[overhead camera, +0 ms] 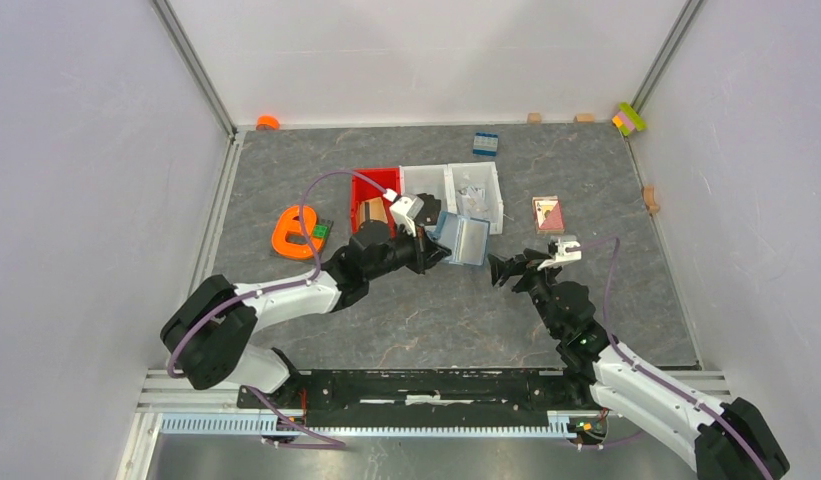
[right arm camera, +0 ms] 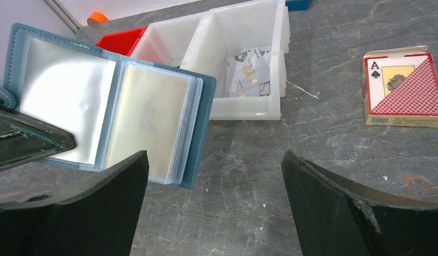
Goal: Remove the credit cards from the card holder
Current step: Remove the credit card from the card holder.
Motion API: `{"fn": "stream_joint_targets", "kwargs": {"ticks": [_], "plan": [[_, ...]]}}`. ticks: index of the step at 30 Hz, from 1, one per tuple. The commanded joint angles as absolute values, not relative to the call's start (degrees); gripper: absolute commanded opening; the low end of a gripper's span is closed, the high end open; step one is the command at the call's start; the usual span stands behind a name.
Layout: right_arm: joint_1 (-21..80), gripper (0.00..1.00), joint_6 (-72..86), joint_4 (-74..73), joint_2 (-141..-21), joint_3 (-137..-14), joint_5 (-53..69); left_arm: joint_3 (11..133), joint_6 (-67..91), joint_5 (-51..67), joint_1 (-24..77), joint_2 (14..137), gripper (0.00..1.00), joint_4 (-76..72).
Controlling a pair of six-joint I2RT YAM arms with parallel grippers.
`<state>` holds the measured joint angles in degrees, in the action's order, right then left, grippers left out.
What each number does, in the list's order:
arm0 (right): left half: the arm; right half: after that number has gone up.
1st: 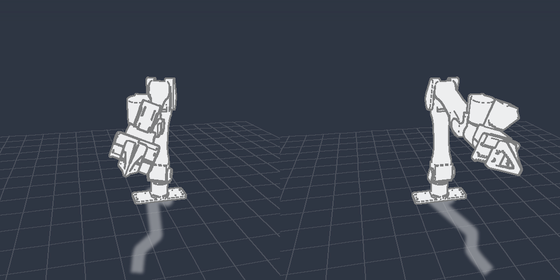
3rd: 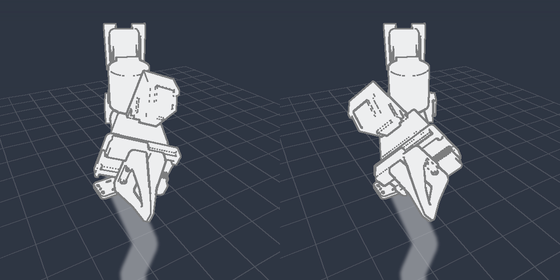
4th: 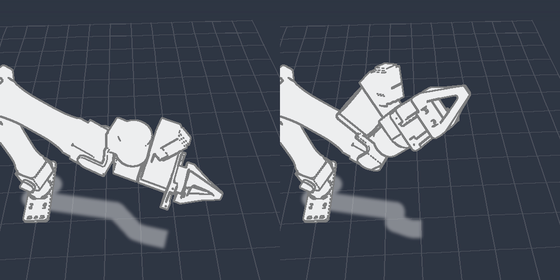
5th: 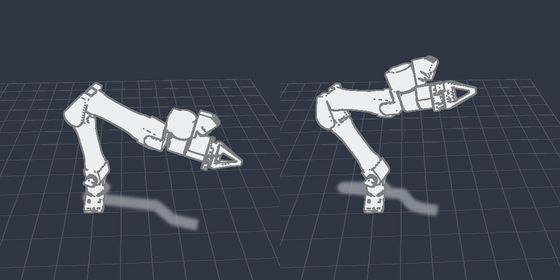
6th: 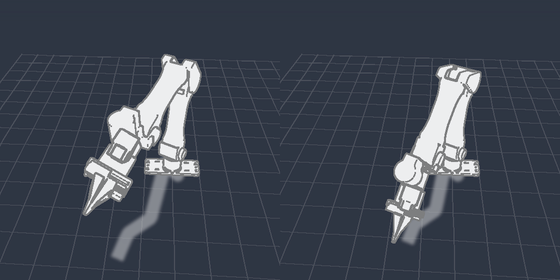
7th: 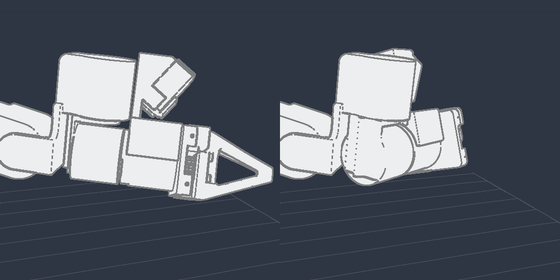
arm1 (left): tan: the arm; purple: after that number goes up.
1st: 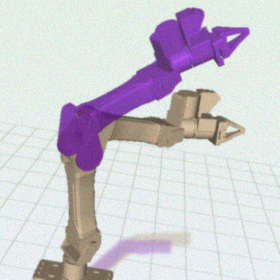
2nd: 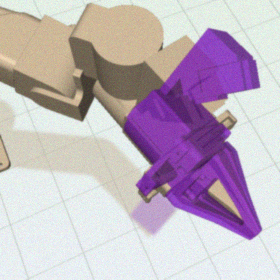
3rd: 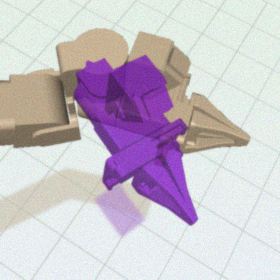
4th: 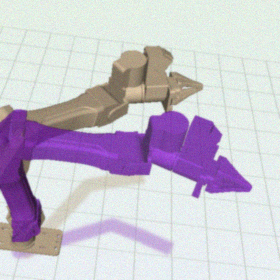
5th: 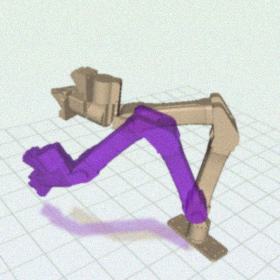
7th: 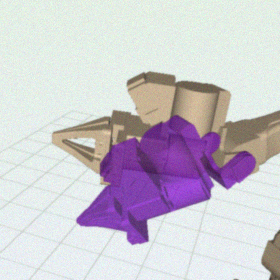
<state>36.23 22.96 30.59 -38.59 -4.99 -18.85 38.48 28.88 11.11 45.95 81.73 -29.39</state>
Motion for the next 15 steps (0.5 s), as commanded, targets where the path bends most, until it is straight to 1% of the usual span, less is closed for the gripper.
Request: {"fn": "stream_joint_targets", "kwargs": {"ticks": [1,6,10,13,15], "plan": [[35.56,0.98,23.8,34.18,-38.98,-4.78,-17.81,37.98,32.56,13.32,45.29,78.98,0.02,-37.87],[34.01,0.98,24.95,33.37,-41.99,-6.24,-15.16,37.88,33.3,15.49,44.96,79.06,0.02,-39.1],[30.53,0.98,27.29,35.32,-41.69,-5.49,-9.45,37.33,33.4,15.63,44.45,78.82,0.02,-39.83],[25.72,0.96,30.05,40.75,-43.55,-4.27,0.93,36.35,34.34,16.46,43.43,78.18,0.02,-41.6],[23.17,0.94,33.05,47.54,-46.17,-2.88,9.14,36.27,35.06,17.59,42.75,78.34,0.02,-42.29]]}}
